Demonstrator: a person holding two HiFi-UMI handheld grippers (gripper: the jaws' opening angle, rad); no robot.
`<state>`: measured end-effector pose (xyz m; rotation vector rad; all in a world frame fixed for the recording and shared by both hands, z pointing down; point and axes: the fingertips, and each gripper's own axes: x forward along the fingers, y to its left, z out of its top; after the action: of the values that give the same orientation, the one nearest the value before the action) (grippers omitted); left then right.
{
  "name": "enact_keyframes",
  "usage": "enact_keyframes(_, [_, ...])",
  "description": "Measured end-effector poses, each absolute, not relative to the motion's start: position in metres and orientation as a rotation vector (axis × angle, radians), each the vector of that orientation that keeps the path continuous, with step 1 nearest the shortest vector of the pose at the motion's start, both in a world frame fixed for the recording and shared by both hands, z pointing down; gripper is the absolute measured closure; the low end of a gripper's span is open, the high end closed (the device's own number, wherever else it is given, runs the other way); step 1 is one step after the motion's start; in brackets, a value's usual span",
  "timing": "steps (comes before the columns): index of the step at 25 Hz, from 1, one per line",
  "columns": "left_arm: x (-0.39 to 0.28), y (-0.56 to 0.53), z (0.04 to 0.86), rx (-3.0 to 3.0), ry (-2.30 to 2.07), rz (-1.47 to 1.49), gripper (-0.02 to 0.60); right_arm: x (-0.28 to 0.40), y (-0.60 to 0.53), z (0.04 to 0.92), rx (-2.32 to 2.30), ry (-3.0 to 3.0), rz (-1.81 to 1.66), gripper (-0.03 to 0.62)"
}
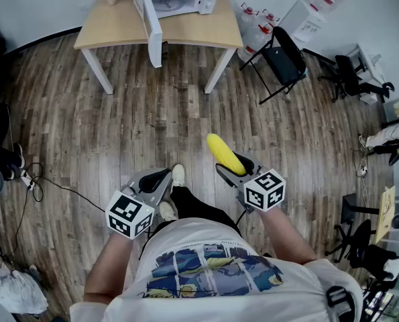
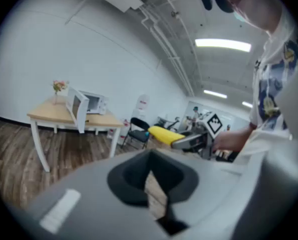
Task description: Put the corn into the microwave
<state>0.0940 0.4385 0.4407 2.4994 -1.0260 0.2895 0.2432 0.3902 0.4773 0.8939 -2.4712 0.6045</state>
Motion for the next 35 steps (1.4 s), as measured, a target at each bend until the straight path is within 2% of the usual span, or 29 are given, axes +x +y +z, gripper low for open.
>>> enact_keyframes(11, [0.081, 0.310, 0.430, 2.570, -1.035, 0.476, 0.572, 0.234, 0.241, 0.478, 0.944, -2.519, 0.594, 0.345])
enact_keyframes(21, [0.066, 0.219, 0.406, 2.602, -1.023, 0.404, 0.572, 0.211, 0.129, 0.483, 0.950, -2.484, 0.572, 0.345])
enact_keyframes(35, [-0.023, 0.075, 0.355, 2.782, -0.793, 0.287, 0.571, 0.148, -0.030, 0.480, 1.116, -2.344, 0.507, 0.345])
